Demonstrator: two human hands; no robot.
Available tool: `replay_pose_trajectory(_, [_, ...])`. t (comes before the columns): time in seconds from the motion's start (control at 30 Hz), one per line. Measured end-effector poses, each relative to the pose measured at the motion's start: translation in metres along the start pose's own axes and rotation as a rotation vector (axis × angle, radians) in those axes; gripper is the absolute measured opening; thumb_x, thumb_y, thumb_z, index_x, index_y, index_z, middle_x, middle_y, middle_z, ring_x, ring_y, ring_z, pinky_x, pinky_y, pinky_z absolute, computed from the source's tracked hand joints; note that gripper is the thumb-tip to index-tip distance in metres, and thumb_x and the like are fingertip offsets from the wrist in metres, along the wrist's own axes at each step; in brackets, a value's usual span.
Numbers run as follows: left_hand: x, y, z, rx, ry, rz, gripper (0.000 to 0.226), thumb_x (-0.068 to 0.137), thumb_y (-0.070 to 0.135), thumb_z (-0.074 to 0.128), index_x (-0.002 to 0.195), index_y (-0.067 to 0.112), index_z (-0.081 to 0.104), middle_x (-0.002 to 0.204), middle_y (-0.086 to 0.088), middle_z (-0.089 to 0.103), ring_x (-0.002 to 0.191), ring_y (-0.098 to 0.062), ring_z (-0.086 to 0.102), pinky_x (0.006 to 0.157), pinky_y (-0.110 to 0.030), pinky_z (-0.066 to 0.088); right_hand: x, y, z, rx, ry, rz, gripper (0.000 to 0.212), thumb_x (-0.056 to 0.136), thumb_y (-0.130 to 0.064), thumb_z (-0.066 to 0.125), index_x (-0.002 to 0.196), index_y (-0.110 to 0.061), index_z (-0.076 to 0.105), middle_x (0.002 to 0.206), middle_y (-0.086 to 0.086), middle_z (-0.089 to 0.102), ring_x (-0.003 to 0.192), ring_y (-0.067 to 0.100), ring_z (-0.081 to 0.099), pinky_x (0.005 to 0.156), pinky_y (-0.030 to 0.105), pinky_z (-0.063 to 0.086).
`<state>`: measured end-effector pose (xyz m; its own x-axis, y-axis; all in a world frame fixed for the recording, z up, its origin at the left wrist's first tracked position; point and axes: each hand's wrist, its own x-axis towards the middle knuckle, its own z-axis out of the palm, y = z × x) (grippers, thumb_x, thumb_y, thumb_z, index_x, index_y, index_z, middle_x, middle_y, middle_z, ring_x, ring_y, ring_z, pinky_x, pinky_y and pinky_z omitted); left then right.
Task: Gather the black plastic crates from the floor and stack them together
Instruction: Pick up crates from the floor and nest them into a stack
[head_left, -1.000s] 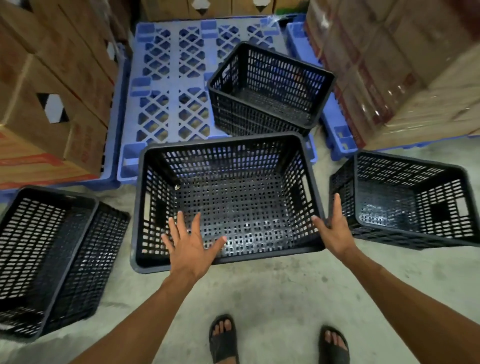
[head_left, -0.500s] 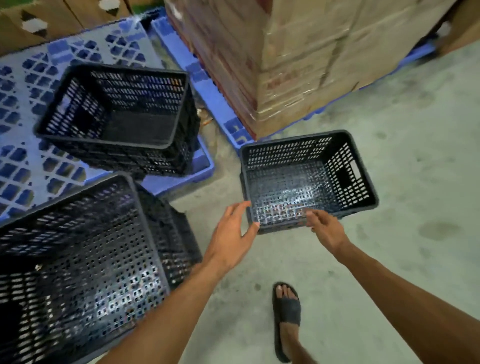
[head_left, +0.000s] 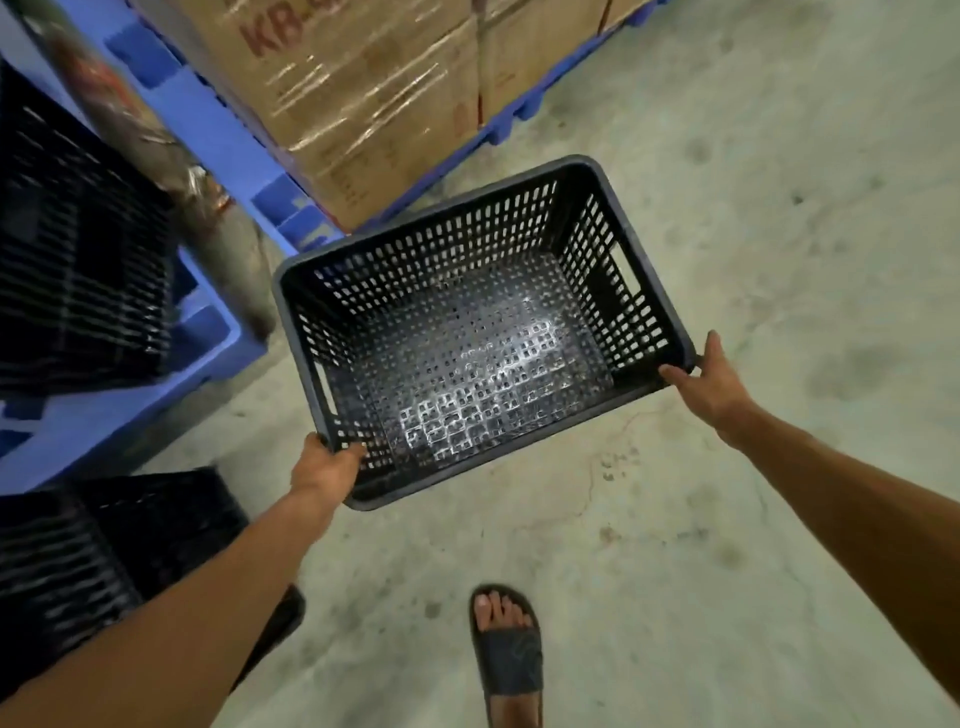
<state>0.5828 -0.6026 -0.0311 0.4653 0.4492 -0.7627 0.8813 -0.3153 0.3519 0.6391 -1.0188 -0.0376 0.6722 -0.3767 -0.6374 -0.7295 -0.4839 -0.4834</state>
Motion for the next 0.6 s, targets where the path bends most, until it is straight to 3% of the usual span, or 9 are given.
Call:
replay_pose_trajectory(0.1, [0.02,-0.006,0.002,0.14,0.072,-0.02,0.047,0.085,0.008,0.062,0.128,0.003,0.045,0.126,-0.023,0.059,0.113,-0.039,0.058,0.095,-0.042,0.05,0.019,0.01,0.007,0.179,-0.023,0.063,0.041,0.091,-0.011,0.061,0.125,-0.014,0.037,0.129,0.02,0.056,0.099,0.033,0.061,0.093,0.06,0.051])
replay_pose_trajectory(0.2, [0.027,-0.01,-0.005,0.227,0.069,0.013,0.041,0.079,0.004,0.064,0.118,0.005,0.05,0.113,-0.019,0.063,0.105,-0.038,0.062,0.09,-0.046,0.054,0.022,0.006,0.012,0.405,0.066,0.112,0.039,0.084,0.008,0.056,0.109,-0.016,0.038,0.117,0.02,0.057,0.092,0.029,0.06,0.09,0.058,0.053])
replay_pose_trajectory(0.27, [0.022,-0.008,-0.015,0.218,0.1,0.06,0.032,0.077,0.006,0.064,0.106,0.012,0.053,0.103,-0.011,0.063,0.093,-0.03,0.062,0.079,-0.039,0.055,0.015,-0.003,0.007,0.511,0.123,0.143,0.041,0.079,0.014,0.051,0.106,-0.014,0.039,0.105,0.017,0.056,0.08,0.028,0.059,0.077,0.051,0.058])
replay_pose_trajectory(0.37, [0.0,-0.005,-0.038,0.212,0.135,0.133,0.027,0.075,0.009,0.067,0.095,0.02,0.054,0.092,-0.003,0.062,0.07,-0.013,0.054,0.06,-0.022,0.042,-0.011,-0.012,-0.007,0.536,0.199,0.154,0.034,0.076,0.015,0.053,0.092,-0.014,0.046,0.093,0.012,0.058,0.067,0.025,0.058,0.048,0.032,0.056])
replay_pose_trajectory(0.47, [-0.04,-0.005,-0.069,0.167,0.096,0.181,0.025,0.074,0.009,0.072,0.088,0.021,0.055,0.088,-0.001,0.064,0.076,-0.018,0.06,0.066,-0.026,0.046,-0.062,-0.014,-0.029,0.53,0.317,0.184,0.032,0.076,0.012,0.054,0.078,-0.019,0.047,0.095,0.016,0.06,0.069,0.027,0.059,0.051,0.034,0.056])
replay_pose_trajectory(0.6, [-0.11,0.003,-0.119,0.148,0.068,0.237,0.02,0.076,0.013,0.07,0.085,0.025,0.056,0.081,0.007,0.063,0.089,-0.026,0.065,0.08,-0.036,0.052,-0.148,-0.026,-0.065,0.579,0.392,0.167,0.027,0.078,0.011,0.053,0.094,-0.01,0.051,0.094,0.017,0.058,0.07,0.03,0.055,0.04,0.027,0.055])
